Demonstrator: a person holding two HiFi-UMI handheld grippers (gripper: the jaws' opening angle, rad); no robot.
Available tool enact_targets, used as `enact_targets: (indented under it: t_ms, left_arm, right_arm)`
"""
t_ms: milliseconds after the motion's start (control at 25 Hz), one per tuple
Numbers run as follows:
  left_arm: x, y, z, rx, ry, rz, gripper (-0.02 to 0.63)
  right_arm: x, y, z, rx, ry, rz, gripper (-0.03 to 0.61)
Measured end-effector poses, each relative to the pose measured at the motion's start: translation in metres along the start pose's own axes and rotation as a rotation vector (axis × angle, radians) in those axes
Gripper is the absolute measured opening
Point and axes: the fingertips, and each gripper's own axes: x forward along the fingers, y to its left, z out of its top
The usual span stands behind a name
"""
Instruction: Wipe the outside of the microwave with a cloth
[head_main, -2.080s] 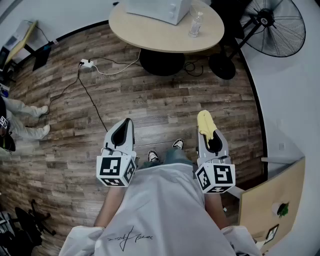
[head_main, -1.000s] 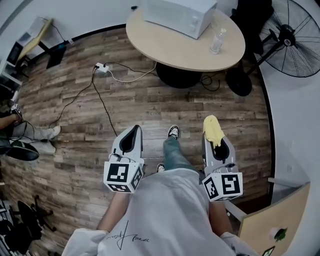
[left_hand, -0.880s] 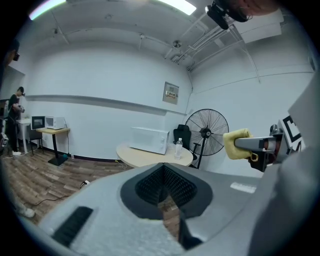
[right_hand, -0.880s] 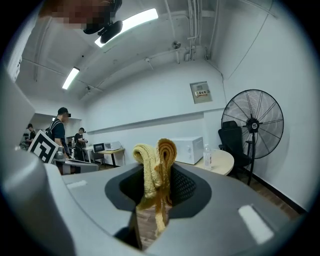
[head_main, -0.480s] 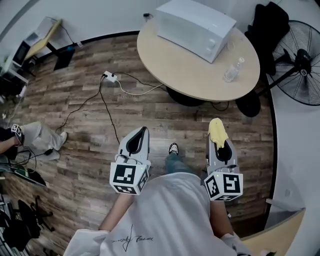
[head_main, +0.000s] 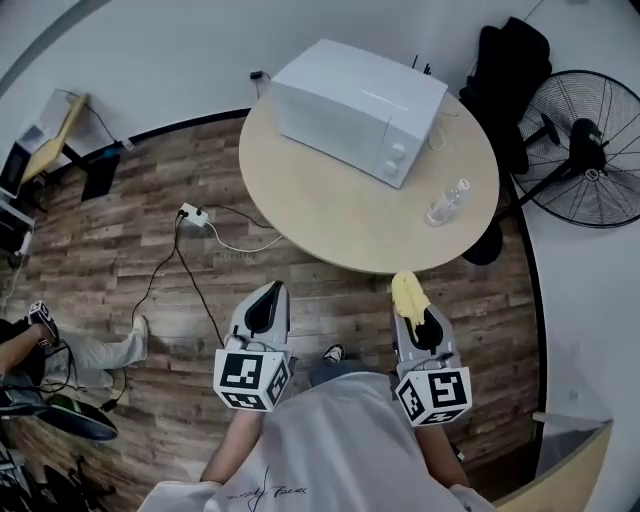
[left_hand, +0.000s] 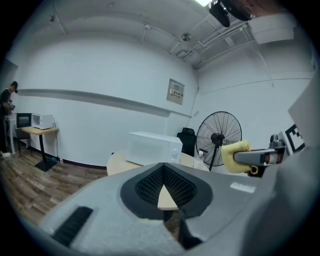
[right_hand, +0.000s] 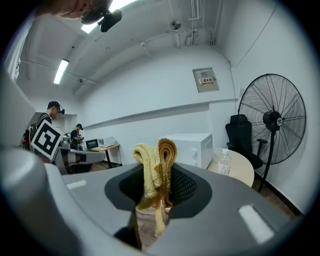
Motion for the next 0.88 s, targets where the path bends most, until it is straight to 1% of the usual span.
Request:
enact_targets:
  t_ms: [120, 200, 280, 400, 520, 640, 760, 880]
  left_arm:
    - [0.035, 0.007, 0.009, -0.001, 0.004, -0.046, -0.012]
    - [0.053, 0.013, 0.014, 0.014, 0.009, -0.072, -0.012]
    - [0.067, 0.022, 0.018, 0.027, 0.019, -0.082, -0.011]
    - [0.084, 0.039, 0.027, 0.016, 0.024, -0.082, -0.012]
    - [0.104, 0.060, 0.037, 0.025, 0.032, -0.091, -0.012]
    - [0.137, 0.087, 0.051, 0.041, 0.034, -0.118, -0.012]
    - [0.175, 0.115, 0.073, 0.055, 0.027, -0.175, -0.012]
    - [0.223, 0.146, 0.098, 0.095, 0.033, -0.243, -0.012]
  right_arm:
    - [0.028, -0.012, 0.003, 0.007, 0.023, -0.028, 0.121]
    - [0.046, -0.014, 0.009, 0.002, 0.022, -0.033, 0.121]
    - [0.063, -0.014, 0.013, -0.001, 0.019, -0.037, 0.123]
    - [0.088, -0.015, 0.016, 0.004, 0.029, -0.041, 0.123]
    - [0.115, -0.010, 0.018, -0.006, 0.043, -0.055, 0.124]
    - [0.152, -0.009, 0.024, -0.007, 0.049, -0.091, 0.124]
    - [0.192, -0.009, 0.038, 0.008, 0.035, -0.149, 0.124]
    - [0.236, -0.010, 0.059, 0.009, 0.021, -0.218, 0.124]
